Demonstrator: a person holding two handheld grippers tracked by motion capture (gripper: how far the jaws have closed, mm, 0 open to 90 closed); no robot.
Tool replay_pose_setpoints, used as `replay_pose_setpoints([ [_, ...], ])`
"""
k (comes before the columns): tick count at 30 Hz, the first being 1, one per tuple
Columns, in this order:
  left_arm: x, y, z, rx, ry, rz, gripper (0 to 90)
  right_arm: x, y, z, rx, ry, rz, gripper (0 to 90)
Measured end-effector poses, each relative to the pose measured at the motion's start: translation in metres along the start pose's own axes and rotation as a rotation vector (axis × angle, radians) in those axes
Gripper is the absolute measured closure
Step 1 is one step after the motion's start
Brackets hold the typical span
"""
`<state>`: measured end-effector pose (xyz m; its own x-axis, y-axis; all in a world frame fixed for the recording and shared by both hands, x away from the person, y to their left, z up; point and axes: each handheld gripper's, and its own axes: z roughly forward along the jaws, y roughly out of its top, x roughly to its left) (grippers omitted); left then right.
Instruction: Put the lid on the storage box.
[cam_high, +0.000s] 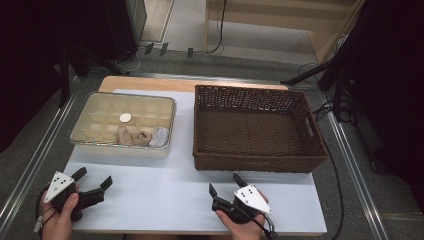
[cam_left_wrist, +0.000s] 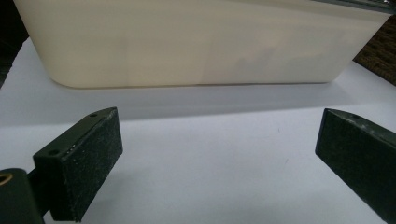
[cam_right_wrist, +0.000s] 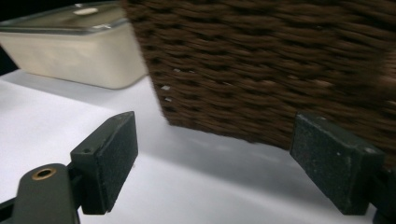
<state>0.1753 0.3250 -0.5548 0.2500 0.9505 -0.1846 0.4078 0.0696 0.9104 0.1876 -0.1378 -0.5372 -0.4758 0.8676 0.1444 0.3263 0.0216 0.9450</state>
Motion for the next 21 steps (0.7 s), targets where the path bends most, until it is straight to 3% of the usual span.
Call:
replay_pose_setpoints([
  [21,0.000,-0.001,-0.001,-0.013,-0.015,0.001,0.8,-0.064,-0.002,-0.043,0.005,-0.096,0.021,15.9],
])
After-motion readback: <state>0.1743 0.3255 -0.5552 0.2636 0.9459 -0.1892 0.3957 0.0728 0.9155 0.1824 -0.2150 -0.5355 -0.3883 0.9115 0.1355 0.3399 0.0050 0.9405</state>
